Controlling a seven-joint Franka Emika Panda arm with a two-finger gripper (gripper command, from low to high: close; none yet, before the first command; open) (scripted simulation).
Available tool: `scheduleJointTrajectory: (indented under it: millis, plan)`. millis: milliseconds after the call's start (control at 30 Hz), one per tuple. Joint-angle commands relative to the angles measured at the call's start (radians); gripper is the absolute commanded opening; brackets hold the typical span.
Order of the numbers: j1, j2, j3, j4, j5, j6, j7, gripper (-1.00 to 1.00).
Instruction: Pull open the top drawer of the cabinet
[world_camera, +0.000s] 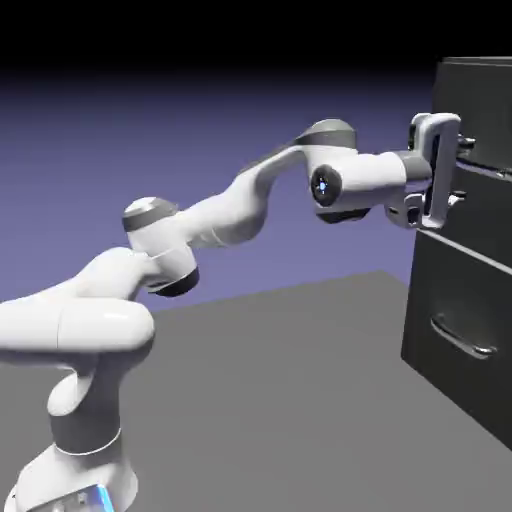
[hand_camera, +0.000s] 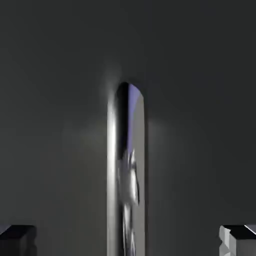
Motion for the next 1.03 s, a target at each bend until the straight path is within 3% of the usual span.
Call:
scheduleJointTrajectory:
  millis: [0,67,100,900,933,1000]
  plan:
    - [-0.021,-0.003,0.004,0.036,0.004,0.015,0.005,0.00]
    - [-0.051,-0.007,0.009,0.086,0.008,0.035,0.012,0.00]
    - [-0.051,-0.007,0.009,0.086,0.008,0.035,0.012,-1.00]
    - [0.443,0.104,-0.172,-0.715,-0.187,-0.277,-0.066,-1.00]
    - [0.443,0.104,-0.172,-0.715,-0.187,-0.277,-0.066,1.00]
    - [0.466,0.116,-0.193,-0.752,-0.210,-0.290,-0.066,1.00]
